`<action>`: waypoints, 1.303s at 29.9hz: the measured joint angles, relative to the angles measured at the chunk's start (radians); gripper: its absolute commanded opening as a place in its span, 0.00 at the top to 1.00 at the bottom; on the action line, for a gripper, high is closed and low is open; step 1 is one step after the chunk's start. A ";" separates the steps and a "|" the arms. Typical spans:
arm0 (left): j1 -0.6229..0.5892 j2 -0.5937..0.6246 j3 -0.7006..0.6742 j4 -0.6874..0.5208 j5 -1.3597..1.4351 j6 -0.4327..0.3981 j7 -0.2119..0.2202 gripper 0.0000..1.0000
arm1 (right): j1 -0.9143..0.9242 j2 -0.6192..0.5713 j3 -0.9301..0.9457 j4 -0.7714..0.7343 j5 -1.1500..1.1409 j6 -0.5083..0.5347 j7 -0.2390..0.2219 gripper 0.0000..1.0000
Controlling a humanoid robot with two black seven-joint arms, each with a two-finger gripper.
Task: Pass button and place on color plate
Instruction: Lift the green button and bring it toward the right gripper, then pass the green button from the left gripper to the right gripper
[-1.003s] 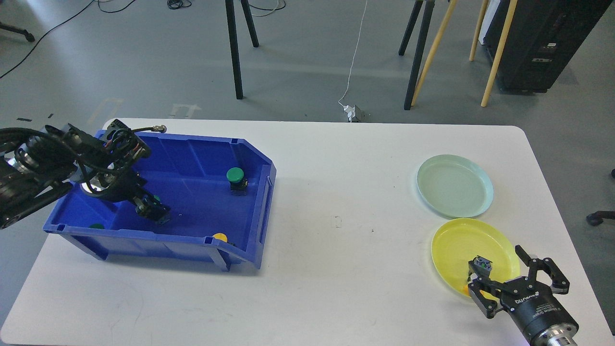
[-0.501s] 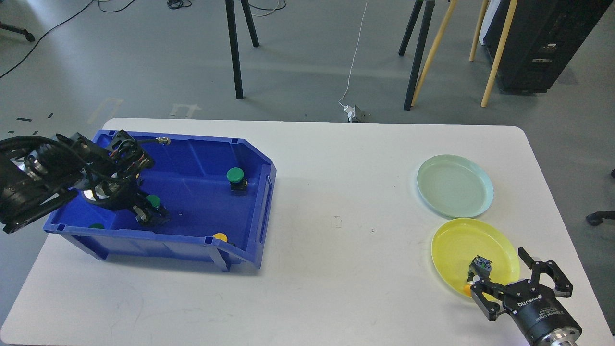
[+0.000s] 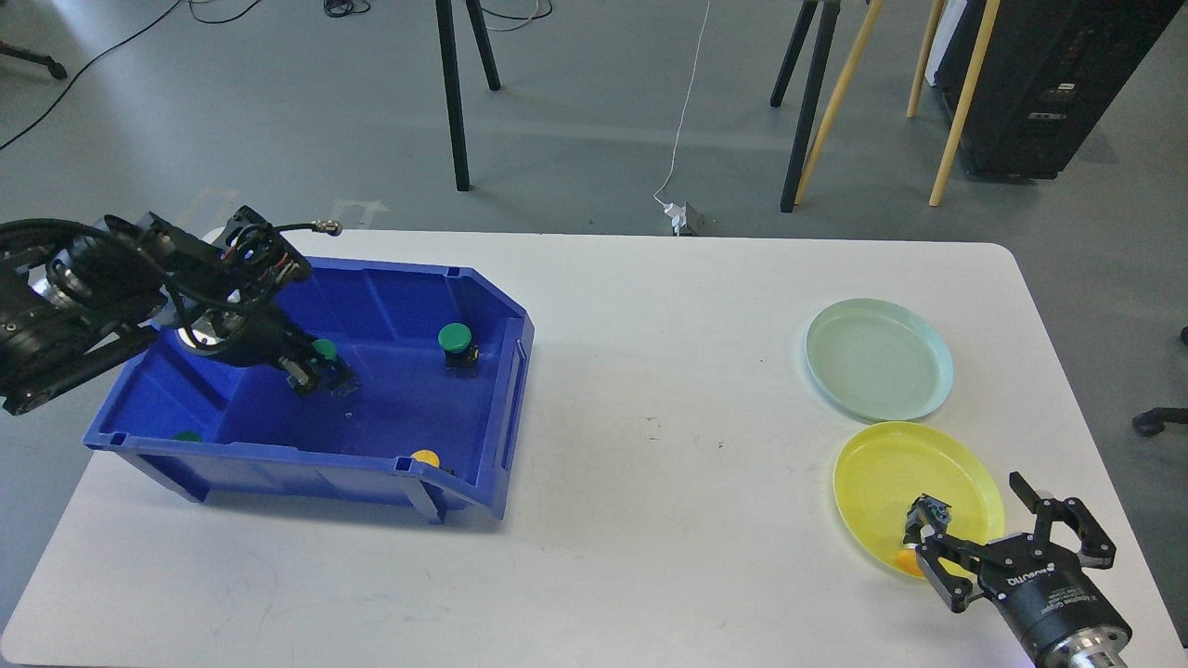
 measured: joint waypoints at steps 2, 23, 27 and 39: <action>-0.045 0.038 -0.027 -0.057 -0.124 0.000 0.000 0.97 | 0.027 -0.018 0.031 0.000 -0.039 0.000 0.000 0.02; 0.101 -0.593 -0.544 0.244 -1.014 0.000 0.000 0.97 | 0.994 -0.065 -0.400 -0.195 -0.637 -0.131 -0.002 0.02; 0.112 -0.606 -0.543 0.252 -1.028 0.000 0.000 0.97 | 1.056 0.013 -0.436 -0.241 -0.658 -0.162 0.001 0.02; 0.114 -0.609 -0.543 0.263 -1.037 0.000 0.000 0.97 | 1.080 0.038 -0.438 -0.233 -0.704 -0.159 0.063 0.03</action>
